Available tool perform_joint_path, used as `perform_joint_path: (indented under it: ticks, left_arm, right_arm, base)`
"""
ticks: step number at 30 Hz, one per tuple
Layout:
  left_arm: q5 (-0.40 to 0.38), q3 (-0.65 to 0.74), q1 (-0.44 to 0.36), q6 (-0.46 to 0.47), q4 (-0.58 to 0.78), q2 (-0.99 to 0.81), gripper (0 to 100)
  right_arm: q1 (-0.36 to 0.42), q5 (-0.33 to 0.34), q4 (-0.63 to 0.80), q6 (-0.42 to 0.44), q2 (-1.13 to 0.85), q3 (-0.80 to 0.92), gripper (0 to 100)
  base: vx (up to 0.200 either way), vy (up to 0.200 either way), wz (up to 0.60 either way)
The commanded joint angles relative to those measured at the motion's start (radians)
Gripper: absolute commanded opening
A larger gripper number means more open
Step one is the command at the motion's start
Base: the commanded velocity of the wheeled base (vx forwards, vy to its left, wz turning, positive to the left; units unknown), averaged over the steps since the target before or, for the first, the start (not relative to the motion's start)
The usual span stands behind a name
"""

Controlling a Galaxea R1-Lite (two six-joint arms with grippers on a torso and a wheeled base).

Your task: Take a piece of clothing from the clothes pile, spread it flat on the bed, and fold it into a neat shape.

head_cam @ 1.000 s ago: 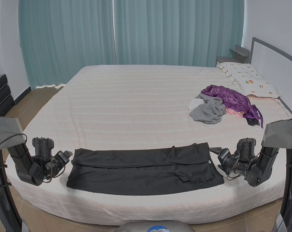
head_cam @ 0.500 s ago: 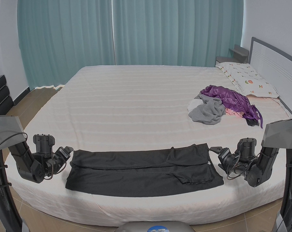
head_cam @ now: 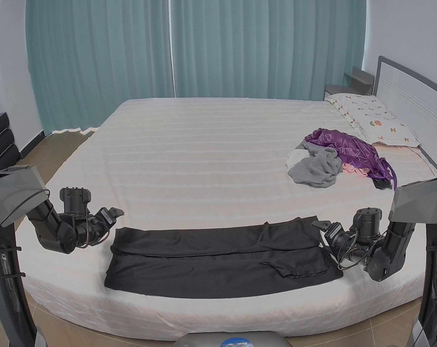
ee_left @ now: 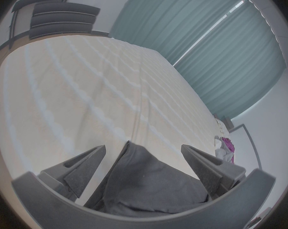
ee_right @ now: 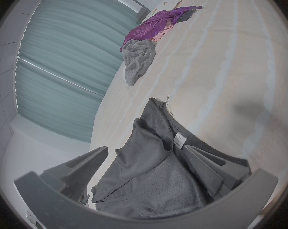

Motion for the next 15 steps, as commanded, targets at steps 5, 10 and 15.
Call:
perform_joint_path:
  ticks: [5, 10, 15]
  left_arm:
    - [-0.055, -0.211, -0.012, 0.143, 0.097, 0.162, 100]
    - [-0.066, -0.212, -0.014, 0.172, 0.111, 0.167, 100]
    - [-0.065, -0.217, -0.014, 0.172, 0.11, 0.17, 0]
  right_arm:
    - [0.003, 0.001, 0.0, -0.002, 0.004, 0.0, 100]
    - [0.003, -0.002, -0.002, -0.003, 0.01, 0.0, 100]
    - [0.007, -0.005, -0.011, -0.005, 0.014, 0.002, 100]
  base:
    - [0.0, 0.0, 0.0]
    - [0.0, 0.0, 0.0]
    - [0.0, 0.0, 0.0]
